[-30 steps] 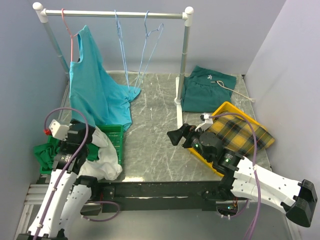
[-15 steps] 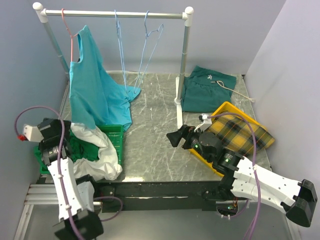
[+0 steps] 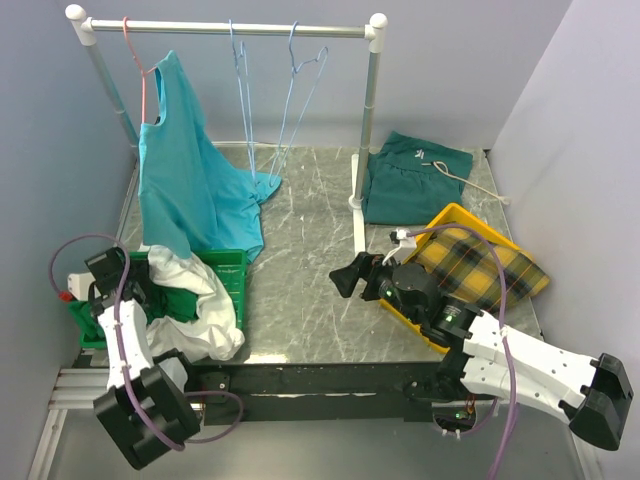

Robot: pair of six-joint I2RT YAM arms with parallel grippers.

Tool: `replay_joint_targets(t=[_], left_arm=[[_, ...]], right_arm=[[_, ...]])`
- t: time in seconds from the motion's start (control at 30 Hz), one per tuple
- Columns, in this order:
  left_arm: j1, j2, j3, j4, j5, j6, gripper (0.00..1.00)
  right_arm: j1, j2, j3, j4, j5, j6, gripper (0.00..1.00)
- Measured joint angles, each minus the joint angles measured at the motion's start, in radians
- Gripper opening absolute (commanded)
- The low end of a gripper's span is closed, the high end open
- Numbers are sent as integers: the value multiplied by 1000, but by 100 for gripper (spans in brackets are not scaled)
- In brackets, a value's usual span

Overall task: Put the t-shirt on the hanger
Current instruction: Pick up the T-shirt and place it in the bin.

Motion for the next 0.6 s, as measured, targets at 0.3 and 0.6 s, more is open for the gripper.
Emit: replay_joint_targets(t=[0.3,0.6], left_arm=[[0,62,-38,85,-37,-41,52],[-1,-48,-4,61,-95,-8,83]], right_arm=[[0,0,0,3,-15,-1,100],[0,-13,0,3,-23,-4,100]])
